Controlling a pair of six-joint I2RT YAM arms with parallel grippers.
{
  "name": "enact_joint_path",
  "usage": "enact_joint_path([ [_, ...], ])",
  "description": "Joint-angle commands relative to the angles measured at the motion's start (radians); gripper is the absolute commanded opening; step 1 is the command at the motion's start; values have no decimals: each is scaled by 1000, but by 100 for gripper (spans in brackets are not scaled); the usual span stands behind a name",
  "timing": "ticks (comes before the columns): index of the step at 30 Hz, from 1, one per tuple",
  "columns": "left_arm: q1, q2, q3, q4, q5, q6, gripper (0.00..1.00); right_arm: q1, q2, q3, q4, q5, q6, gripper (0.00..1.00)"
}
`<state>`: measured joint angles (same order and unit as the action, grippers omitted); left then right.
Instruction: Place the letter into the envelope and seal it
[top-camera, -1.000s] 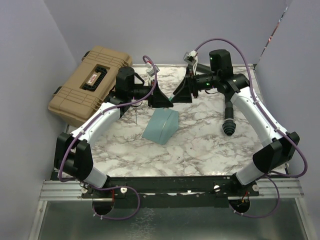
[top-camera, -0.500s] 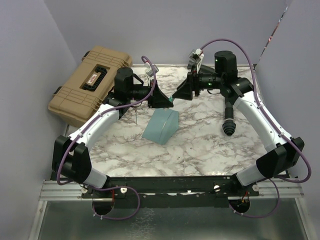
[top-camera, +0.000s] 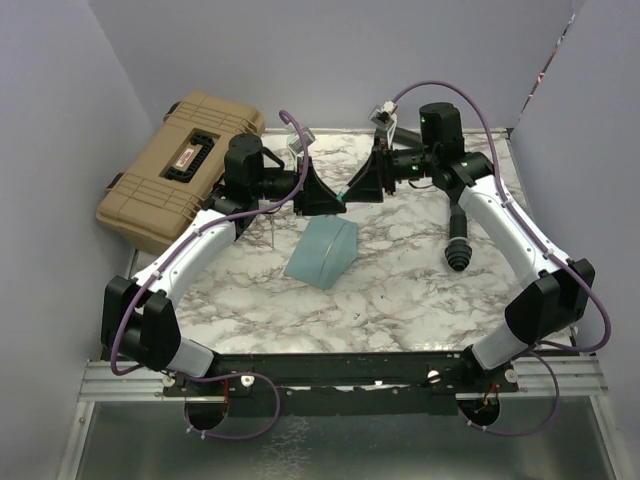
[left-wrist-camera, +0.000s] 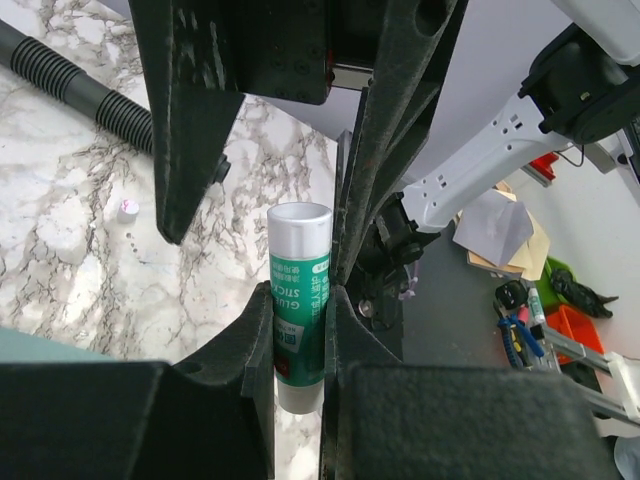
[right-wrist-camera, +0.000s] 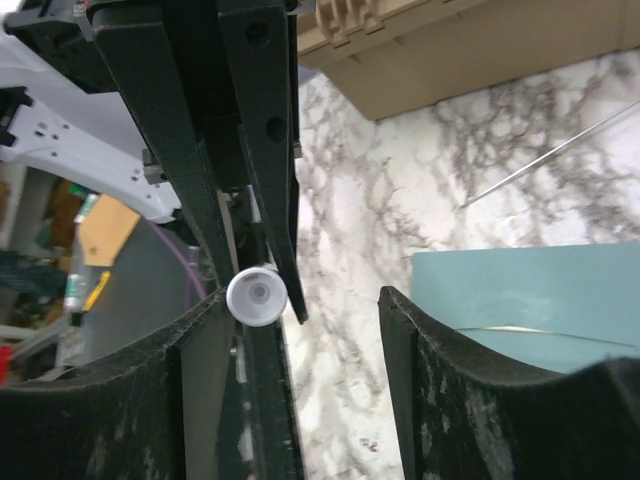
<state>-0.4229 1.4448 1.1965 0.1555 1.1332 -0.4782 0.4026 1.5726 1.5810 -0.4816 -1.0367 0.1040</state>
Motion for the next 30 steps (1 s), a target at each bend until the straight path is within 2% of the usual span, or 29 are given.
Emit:
enact_joint_path([
  [1,-4,-17,9,21,30,13,0,-2,20,4,50,-89,54,57],
  [3,-4,-17,0,22,32,15,0,-2,30,11,86,-81,96,53],
  [9,-4,-14,-15,20,20,25,0,-2,59,35,141,-135,151,50],
  [12,-4,-16,-18,21,15,29,0,-2,61,26,153,-159,159,23],
  [14,-4,-20,-22,17,6,34,0,-2,60,15,162,-172,169,10],
  [16,-2,-21,-19,15,-5,36,0,-2,53,2,173,-176,175,2],
  [19,-2,-25,-13,-4,-69,54,0,-3,46,-10,189,-123,204,0],
  [23,-2,-43,-17,-51,-305,121,0,2,53,-18,220,124,355,0],
  [26,-11,-46,-23,-57,-470,178,0,23,74,8,104,492,547,1],
  [30,-45,-33,-16,-62,-640,231,0,71,68,-17,41,823,765,0],
])
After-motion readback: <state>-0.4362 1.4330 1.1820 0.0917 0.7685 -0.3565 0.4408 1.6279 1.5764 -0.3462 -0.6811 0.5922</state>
